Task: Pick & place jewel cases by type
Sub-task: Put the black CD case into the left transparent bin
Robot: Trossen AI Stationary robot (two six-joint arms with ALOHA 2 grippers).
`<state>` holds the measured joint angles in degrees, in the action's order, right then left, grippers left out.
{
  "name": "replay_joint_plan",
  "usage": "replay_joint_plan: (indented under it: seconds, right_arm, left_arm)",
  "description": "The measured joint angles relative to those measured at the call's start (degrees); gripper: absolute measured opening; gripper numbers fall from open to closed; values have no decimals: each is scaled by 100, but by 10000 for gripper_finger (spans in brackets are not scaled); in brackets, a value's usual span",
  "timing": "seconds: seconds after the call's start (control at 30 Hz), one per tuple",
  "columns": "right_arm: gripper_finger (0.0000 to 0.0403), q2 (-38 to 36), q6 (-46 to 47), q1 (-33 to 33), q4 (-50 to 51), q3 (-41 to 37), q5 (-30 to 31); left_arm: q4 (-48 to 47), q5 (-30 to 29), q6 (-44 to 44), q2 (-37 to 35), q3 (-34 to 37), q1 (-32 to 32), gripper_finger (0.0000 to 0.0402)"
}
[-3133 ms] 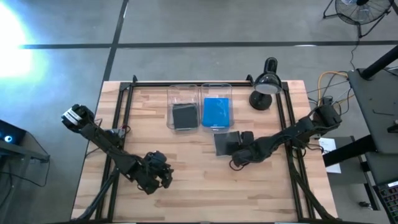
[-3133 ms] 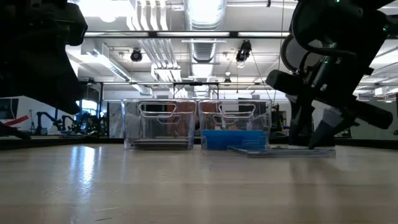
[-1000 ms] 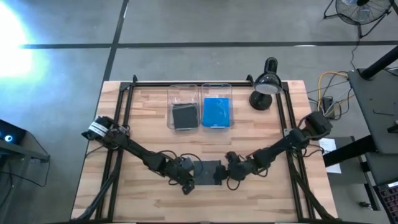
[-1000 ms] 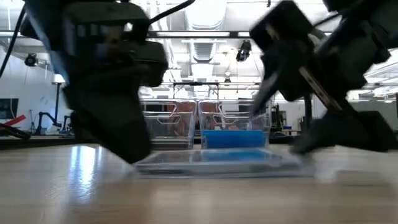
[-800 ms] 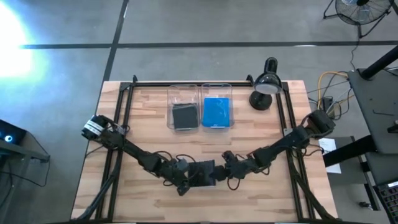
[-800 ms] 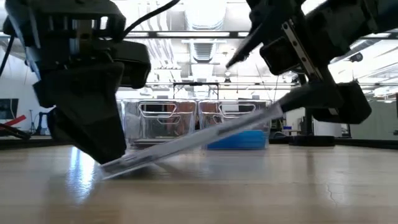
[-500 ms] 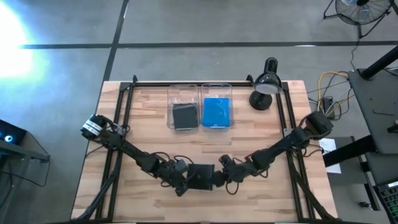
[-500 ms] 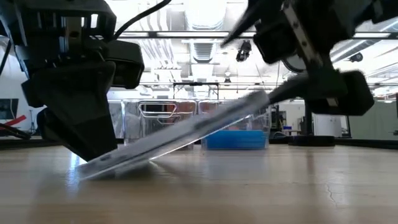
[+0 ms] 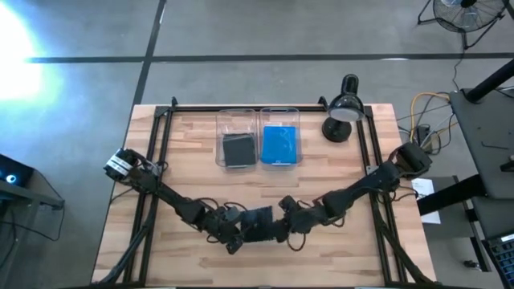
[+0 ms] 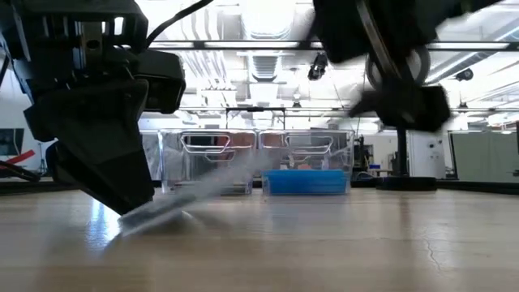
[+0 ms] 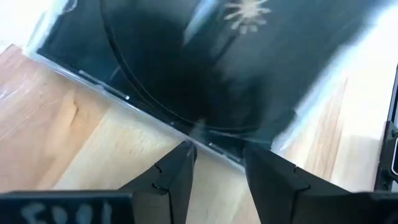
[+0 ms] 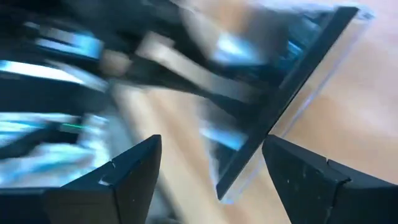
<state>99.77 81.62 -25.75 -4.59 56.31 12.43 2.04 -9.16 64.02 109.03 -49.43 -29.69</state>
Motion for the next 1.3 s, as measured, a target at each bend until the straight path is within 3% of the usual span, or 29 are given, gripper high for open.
replay_joint_plan:
  seconds: [0.17, 0.23, 0.33, 0.4, 0.5, 0.8, 0.97, 1.17, 1.3]
  right_arm:
    - [274, -347, 656, -165, 2824, 132, -378]
    - [274, -372, 974, -215, 3222, 3, -500]
    - [274, -259, 1154, -147, 2151, -437, -604]
    - [274, -134, 1259, -57, 990, -679, -425]
    - [274, 230, 1380, 58, 321, -852, -95]
    - [274, 741, 1178, 162, 224, -627, -200]
    - [274, 799, 423, 189, -76, -510, -224]
    - [275, 604, -242, 238, -711, -558, -265]
    - [275, 283, -495, 273, -869, -471, 40]
  left_arm:
    - [11, -77, 44, 13, -4, -112, 128]
    - [6, -81, 71, 13, -2, -132, 128]
    - [-2, -78, 114, -3, -2, -142, 128]
    - [-7, -78, 123, -37, -2, -142, 128]
    - [17, -178, 113, -51, 2, -151, 128]
    - [41, -141, 12, -50, -2, -103, 128]
    - [44, -64, -53, -50, -2, -52, 128]
    - [39, 46, -124, 10, 4, -46, 128]
    - [40, 189, -61, 86, -2, -104, 128]
